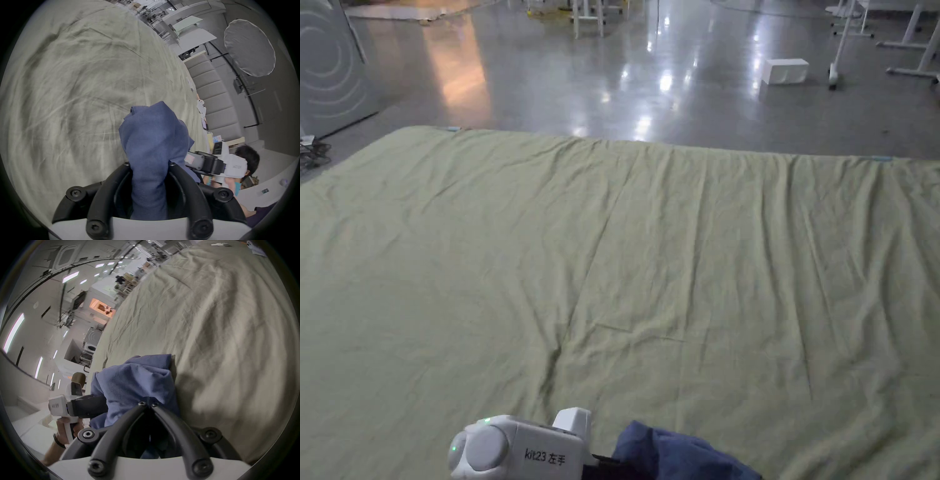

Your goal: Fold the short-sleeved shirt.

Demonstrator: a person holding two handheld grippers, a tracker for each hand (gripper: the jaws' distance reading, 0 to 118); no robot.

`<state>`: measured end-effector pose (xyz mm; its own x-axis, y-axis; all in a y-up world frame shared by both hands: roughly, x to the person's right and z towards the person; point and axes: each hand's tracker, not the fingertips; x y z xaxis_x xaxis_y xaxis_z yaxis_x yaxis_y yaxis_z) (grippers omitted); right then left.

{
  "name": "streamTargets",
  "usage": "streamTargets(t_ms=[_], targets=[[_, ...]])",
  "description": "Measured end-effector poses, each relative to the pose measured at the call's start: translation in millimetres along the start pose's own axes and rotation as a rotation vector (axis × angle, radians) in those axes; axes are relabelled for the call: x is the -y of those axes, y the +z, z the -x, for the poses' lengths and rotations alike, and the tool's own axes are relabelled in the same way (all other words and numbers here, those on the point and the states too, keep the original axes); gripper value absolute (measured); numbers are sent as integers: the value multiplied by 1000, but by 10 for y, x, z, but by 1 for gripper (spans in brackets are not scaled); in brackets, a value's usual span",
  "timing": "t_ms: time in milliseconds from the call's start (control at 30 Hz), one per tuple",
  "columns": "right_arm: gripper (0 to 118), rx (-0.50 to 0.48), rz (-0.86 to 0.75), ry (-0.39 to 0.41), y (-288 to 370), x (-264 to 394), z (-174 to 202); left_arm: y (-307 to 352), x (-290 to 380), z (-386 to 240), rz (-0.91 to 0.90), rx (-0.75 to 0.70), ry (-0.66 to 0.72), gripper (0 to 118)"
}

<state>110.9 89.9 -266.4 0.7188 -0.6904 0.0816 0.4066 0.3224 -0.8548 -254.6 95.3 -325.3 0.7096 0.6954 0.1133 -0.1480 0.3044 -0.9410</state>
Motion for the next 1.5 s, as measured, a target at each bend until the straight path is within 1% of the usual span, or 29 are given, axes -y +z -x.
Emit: streamTargets(t_ms=[33, 100, 133, 167, 233, 267, 333, 400, 467, 567, 600, 700, 733, 800, 833, 867, 900, 933, 1000, 1033, 1100, 1167, 1200, 1233, 1267, 1333, 1400, 1467, 1500], targets=[[0, -42, -54, -19, 149, 28, 33, 31, 2, -27, -6, -14, 2, 25], [0, -174, -105, -33, 447, 84, 103, 96, 17, -75, -26, -1, -10, 25], [0, -190, -126, -38, 590, 112, 124, 159, 11, -109, -33, 2, -11, 25], [0, -184, -142, -29, 735, 144, 142, 266, 20, -148, -45, 1, -6, 25], [0, -154, -165, 7, 965, 221, 126, 549, 30, -118, -135, 78, 13, 25], [0, -136, -173, 21, 1058, 263, 111, 723, -2, -83, -159, 88, -7, 25], [0, -92, -176, 33, 1145, 354, 56, 1120, -123, 79, -205, -21, -41, 24], [0, -51, -178, 30, 1169, 461, 14, 1603, -223, 355, -252, -119, -16, 24], [0, -20, -170, 24, 1141, 563, 0, 2059, -369, 687, -290, -196, 44, 24], [0, -26, -113, 10, 1071, 700, -12, 2718, -627, 1205, -317, -306, 148, 24], [0, -28, -91, 8, 1041, 725, -3, 2837, -705, 1333, -305, -327, 169, 24], [0, 18, -63, 26, 952, 830, -14, 3019, -850, 1592, -301, -538, 320, 24], [0, 40, -45, 29, 910, 852, -52, 3020, -872, 1677, -317, -552, 321, 24], [0, 68, -27, 1, 840, 884, -89, 2950, -912, 1837, -356, -554, 335, 27], [0, 72, -21, -15, 817, 888, -100, 2889, -911, 1868, -351, -571, 346, 36], [0, 69, -26, -24, 818, 880, -111, 2845, -921, 1875, -338, -626, 344, 49], [0, 67, -33, -27, 838, 874, -101, 2828, -966, 1924, -303, -734, 346, 65], [0, 65, -42, -28, 884, 857, -76, 2825, -1003, 1886, -244, -864, 339, 77], [0, 32, -82, 9, 1012, 836, -72, 2980, -1005, 1757, -242, -1019, 260, 78], [0, 35, -93, 32, 1064, 827, -77, 3089, -1013, 1651, -310, -1048, 219, 78], [0, 77, -104, 84, 1128, 810, -89, 3271, -925, 1341, -412, -1006, 199, 78], [0, 100, -118, 114, 1184, 808, -101, 3457, -767, 981, -508, -957, 140, 78], [0, 97, -128, 116, 1199, 788, -90, 3484, -692, 759, -519, -827, 77, 78], [0, 93, -143, 122, 1219, 759, -64, 3515, -593, 542, -541, -753, 50, 78], [0, 77, -173, 134, 1259, 724, -36, 3522, -466, 303, -567, -684, 23, 78], [0, 50, -249, 182, 1360, 622, 120, 3450, -237, -148, -636, -601, -72, 78], [0, 41, -336, 283, 1512, 486, 349, 3339, 54, -622, -700, -564, -233, 77], [0, 63, -431, 431, 1681, 336, 640, 3122, 278, -1038, -717, -575, -439, 77], [0, 79, -463, 491, 1752, 287, 760, 3005, 409, -1224, -723, -586, -512, 77]])
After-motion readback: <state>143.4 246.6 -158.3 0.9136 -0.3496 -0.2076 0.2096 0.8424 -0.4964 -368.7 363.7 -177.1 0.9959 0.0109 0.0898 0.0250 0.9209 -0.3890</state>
